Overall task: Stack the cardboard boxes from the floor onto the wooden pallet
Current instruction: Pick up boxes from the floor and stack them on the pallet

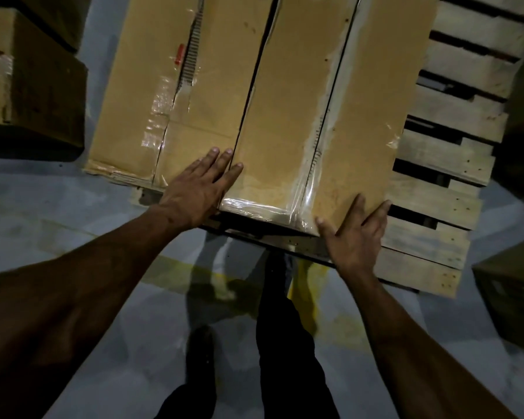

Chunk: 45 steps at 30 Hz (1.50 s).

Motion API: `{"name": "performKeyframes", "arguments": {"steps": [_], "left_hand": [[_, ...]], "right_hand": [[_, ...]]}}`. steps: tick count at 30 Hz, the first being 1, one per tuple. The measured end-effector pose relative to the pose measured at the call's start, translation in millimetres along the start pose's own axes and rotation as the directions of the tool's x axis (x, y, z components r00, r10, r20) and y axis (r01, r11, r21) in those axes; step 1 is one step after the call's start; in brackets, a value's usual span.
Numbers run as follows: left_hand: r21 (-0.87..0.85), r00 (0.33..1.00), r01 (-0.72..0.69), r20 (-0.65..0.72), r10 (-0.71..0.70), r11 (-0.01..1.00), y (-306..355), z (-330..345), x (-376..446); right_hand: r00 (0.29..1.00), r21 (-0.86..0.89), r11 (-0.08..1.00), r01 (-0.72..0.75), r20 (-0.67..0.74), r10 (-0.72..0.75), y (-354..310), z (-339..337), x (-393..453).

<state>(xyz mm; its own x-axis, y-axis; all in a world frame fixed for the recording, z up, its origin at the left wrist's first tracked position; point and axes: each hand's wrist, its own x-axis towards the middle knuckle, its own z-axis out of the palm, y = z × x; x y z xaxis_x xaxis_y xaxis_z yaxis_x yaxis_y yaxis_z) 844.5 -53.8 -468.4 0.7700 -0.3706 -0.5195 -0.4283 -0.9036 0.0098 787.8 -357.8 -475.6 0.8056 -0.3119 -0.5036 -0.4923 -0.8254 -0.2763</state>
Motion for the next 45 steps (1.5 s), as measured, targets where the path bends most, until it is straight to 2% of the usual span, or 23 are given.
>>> {"name": "performKeyframes", "arguments": {"steps": [5, 9, 12, 14, 18, 20, 26, 29, 32, 39, 45], "left_hand": [[0.059, 1.000, -0.011, 0.002, 0.011, 0.998, -2, 2, 3], [0.056, 1.000, -0.015, -0.014, 0.016, 0.998, -3, 3, 3], [0.080, 1.000, 0.005, -0.020, -0.003, 0.997, 0, 2, 2], [0.075, 0.997, 0.051, 0.045, -0.055, 0.996, 7, -6, 2], [-0.075, 0.966, 0.174, 0.204, -0.156, 0.982, 33, -28, -7], [-0.117, 0.967, 0.180, 0.205, -0.154, 0.977, 49, -39, -26], [-0.365, 0.977, 0.200, 0.151, -0.154, 0.909, 90, -71, -116], [-0.453, 0.990, 0.138, 0.089, -0.109, 0.881, 109, -86, -173], [-0.455, 1.000, 0.019, -0.010, -0.026, 0.890, 125, -102, -233], [-0.272, 0.970, -0.233, -0.141, 0.200, 0.934, 161, -128, -341], [-0.211, 0.925, -0.371, -0.163, 0.342, 0.904, 205, -152, -376]], "right_hand": [[0.991, -0.165, 0.983, 0.086, 0.117, -0.067, 6, 2, -16], [0.995, -0.250, 0.964, 0.096, 0.051, -0.086, 7, 7, -14], [0.995, -0.282, 0.956, 0.082, 0.070, -0.065, 4, 8, -12], [0.994, -0.280, 0.958, 0.068, 0.105, -0.040, 0, 3, -10], [0.974, -0.179, 0.984, 0.012, 0.223, 0.028, -12, -10, -13], [0.968, -0.054, 0.998, -0.036, 0.245, 0.048, -18, -23, -34], [0.982, 0.271, 0.946, -0.176, 0.115, 0.150, -22, -63, -152], [0.978, 0.350, 0.913, -0.209, 0.070, 0.197, -15, -75, -219], [0.966, 0.405, 0.880, -0.250, 0.043, 0.255, -6, -80, -288], [0.933, 0.485, 0.821, -0.302, -0.027, 0.359, 26, -88, -445], [0.880, 0.491, 0.780, -0.387, -0.058, 0.472, 75, -114, -518]]}}
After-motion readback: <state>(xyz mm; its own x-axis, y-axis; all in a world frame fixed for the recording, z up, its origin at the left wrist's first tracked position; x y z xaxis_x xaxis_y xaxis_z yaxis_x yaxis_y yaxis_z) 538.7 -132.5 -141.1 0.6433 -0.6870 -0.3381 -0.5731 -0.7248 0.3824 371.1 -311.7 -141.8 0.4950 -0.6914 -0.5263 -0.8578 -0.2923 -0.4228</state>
